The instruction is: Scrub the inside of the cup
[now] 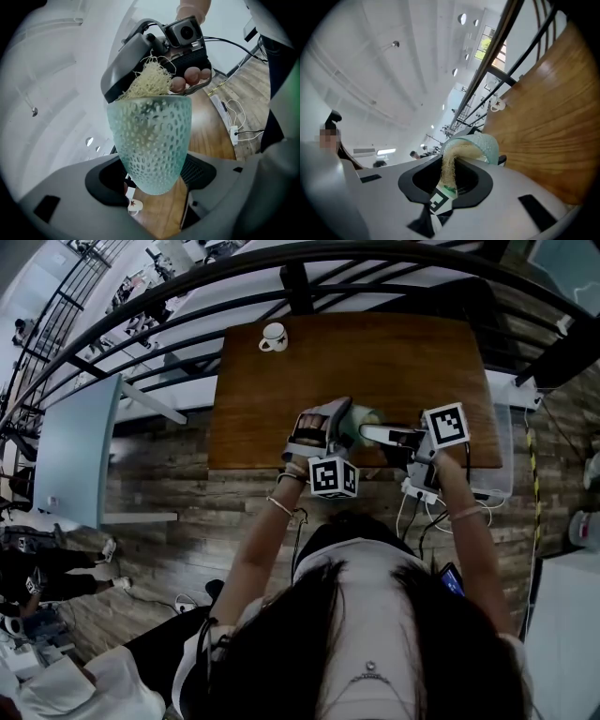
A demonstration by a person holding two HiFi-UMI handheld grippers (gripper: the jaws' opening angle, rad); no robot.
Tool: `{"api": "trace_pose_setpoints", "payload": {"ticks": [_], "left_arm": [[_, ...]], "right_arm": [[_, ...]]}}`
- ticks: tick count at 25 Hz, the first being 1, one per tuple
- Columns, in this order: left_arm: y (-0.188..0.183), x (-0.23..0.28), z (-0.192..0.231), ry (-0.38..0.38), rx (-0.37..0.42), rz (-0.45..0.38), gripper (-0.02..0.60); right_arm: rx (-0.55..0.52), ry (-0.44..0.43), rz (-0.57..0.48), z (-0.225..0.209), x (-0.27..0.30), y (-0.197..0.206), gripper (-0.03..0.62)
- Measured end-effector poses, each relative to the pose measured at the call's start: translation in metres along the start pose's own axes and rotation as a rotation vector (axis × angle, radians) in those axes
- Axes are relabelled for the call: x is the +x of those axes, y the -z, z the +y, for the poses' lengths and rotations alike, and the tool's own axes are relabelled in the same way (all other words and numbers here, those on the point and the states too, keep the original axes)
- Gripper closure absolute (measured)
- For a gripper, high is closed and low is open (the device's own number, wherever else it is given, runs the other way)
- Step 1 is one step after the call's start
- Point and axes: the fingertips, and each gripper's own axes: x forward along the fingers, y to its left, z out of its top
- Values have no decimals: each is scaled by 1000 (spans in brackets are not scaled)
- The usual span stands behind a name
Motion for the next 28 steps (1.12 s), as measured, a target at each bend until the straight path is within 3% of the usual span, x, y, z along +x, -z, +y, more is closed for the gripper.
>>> {"api": "trace_pose_setpoints", "payload": {"ticks": [9, 16, 25, 28], "left_arm": [[-4, -5, -8, 69, 37, -11, 239], [-6, -6, -15, 96, 78, -13, 239], [-4, -5, -24, 139, 117, -6, 239], [-3, -5, -25, 139, 115, -2, 239]], "right_arm": [[-414, 207, 367, -1, 7, 29, 513], [-666, 354, 693, -12, 1, 53, 513], [-932, 603, 1052, -37, -14, 57, 513], [-959, 622, 1092, -40, -16, 57, 513]]}}
